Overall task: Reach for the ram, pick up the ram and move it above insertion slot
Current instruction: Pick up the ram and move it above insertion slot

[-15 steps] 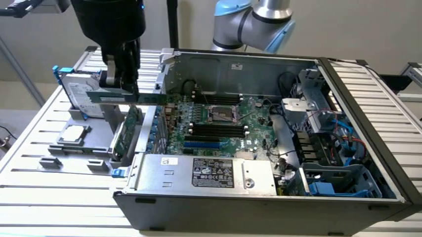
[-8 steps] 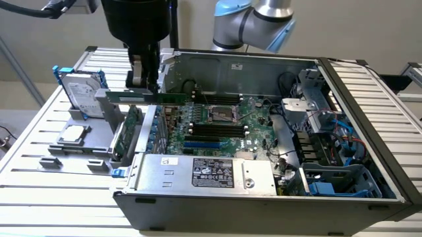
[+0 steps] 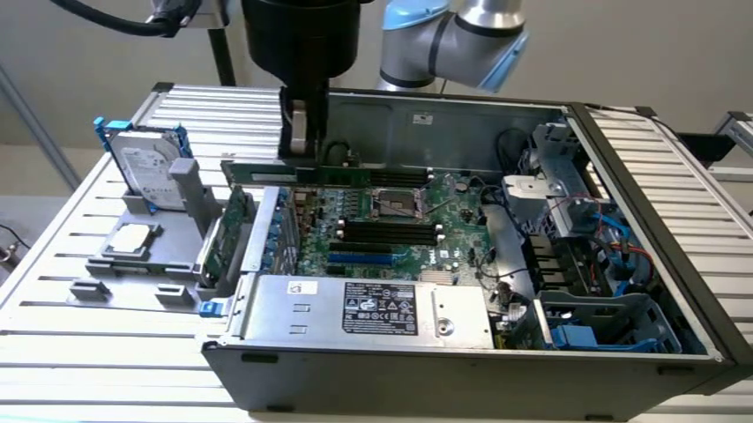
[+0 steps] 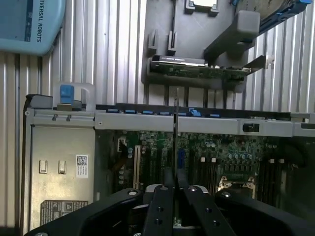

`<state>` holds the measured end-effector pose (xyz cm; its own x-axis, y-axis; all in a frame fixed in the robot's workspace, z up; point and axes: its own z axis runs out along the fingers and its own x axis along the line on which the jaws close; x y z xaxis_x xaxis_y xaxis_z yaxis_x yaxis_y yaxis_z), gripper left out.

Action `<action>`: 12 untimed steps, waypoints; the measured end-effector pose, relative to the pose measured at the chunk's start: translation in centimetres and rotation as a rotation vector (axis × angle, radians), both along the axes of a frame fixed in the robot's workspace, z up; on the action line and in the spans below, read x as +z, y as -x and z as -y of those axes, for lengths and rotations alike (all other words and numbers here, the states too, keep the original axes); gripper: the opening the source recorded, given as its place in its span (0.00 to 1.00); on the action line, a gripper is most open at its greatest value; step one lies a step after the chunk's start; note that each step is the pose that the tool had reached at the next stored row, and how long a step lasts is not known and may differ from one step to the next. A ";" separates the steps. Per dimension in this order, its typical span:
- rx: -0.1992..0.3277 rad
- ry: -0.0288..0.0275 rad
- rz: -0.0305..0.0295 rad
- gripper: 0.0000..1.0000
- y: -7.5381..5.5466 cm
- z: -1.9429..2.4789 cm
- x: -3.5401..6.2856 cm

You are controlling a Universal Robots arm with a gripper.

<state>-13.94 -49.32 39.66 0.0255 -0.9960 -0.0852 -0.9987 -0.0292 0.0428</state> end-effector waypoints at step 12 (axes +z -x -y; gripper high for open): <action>0.000 -0.0005 0.0000 0.14 -3.7 -2.45 -0.08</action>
